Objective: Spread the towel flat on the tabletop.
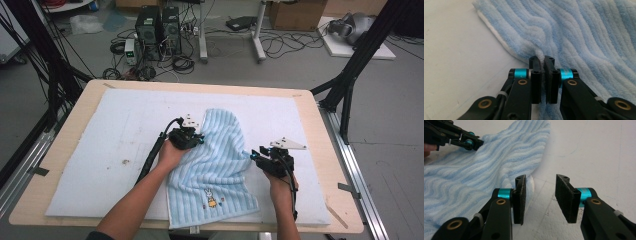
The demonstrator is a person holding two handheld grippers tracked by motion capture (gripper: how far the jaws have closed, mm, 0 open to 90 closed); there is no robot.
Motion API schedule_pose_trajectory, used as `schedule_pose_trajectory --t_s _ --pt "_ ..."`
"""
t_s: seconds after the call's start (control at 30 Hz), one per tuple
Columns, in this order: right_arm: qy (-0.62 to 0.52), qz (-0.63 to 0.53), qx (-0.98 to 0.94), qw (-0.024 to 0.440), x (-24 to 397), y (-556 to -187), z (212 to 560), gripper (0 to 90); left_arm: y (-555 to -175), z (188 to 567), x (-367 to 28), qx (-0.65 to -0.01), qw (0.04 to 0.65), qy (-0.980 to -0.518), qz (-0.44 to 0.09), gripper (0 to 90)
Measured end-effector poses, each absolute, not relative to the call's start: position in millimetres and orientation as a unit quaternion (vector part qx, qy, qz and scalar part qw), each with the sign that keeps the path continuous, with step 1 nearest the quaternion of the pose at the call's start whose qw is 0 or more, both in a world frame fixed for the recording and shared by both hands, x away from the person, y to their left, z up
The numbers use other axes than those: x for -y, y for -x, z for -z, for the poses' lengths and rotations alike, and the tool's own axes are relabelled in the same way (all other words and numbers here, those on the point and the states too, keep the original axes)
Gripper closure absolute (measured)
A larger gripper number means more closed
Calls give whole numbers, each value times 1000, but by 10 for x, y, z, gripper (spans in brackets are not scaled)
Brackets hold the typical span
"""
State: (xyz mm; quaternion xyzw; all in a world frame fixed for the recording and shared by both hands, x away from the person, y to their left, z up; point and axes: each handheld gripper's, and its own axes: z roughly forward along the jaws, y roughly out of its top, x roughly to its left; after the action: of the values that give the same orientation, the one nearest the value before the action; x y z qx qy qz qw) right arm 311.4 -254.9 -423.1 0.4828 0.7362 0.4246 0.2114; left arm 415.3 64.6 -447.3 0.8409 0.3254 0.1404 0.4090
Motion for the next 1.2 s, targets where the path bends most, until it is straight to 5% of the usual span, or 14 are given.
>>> schedule_pose_trajectory --t_s 0.5,0.73,0.8,0.9,1.0,1.03,1.07,1.2 --pt "-480 -436 -733 208 2427 -3200 4173 614 -3733 4418 -1502 -360 417 -823 -135 857" --pt "-466 -429 -748 199 2108 -3587 4064 617 -3623 4442 -1622 -363 428 -815 -142 850" --pt "-470 -414 -756 189 1993 -3745 4109 610 -3616 4428 -1617 -364 434 -811 -143 821" --pt "-476 -391 -771 160 1825 -3928 4246 594 -3627 4401 -1647 -391 453 -786 -153 575" --pt "-466 -344 -801 152 1654 -4009 4399 618 -3654 4373 -1711 -408 467 -767 -166 473" --pt "-461 -338 -804 166 1623 -3990 4413 677 -3664 4371 -1726 -410 474 -761 -168 460" --pt "-452 -334 -810 165 1612 -3975 4399 834 -3681 4376 -1736 -414 480 -755 -169 461" --pt "-406 -295 -851 155 1618 -3822 4317 866 -3769 4391 -1669 -416 484 -753 -159 463"
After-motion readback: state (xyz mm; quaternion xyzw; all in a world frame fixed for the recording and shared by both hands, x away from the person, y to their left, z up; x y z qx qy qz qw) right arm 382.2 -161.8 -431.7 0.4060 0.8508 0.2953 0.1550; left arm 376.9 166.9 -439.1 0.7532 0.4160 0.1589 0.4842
